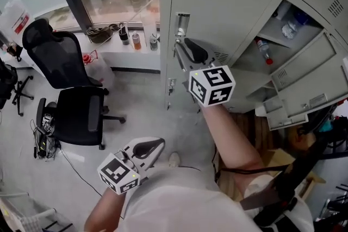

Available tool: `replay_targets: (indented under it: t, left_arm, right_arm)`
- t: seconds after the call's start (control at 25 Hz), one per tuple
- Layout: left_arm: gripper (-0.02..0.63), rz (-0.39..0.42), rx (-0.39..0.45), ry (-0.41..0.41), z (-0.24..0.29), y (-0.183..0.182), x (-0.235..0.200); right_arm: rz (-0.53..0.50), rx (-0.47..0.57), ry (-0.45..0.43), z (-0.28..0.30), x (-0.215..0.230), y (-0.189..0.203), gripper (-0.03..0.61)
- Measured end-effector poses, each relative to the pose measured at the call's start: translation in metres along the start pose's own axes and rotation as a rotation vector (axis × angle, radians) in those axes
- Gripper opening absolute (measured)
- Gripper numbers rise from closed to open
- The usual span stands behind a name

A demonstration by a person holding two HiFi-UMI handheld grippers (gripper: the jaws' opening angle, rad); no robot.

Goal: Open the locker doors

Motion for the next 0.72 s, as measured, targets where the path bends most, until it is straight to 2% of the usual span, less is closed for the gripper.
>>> replay_targets:
  t: [0.32, 0.56, 0.72]
  left_arm:
    - [0.011, 0.059, -0.007, 0.087, -0.016, -0.026, -0.059]
    - [0.011, 0.072, -0.029, 0.137, -0.035, -0.031, -0.098]
    - [0.011, 0.069, -0.039, 0.175, -0.045, -0.028, -0.116]
  right_arm:
    - [-0.024, -0.011, 0.094, 0.044, -0.001, -0.013, 0.080]
    - [-0.056, -0.026, 0.230, 0.057, -0.009, -0.016, 0.091]
    - [-0.050, -0.028, 0.287, 0.060, -0.016, -0.015, 0.092]
Point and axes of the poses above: the fingertips, and each gripper's own axes: z forward along the fingers, x to its right, y out of its underside, the point moved 9 cm from there along -z, backward along the fingers, and after that the axes turned 3 degrees about -x, right-handed, at the moved point
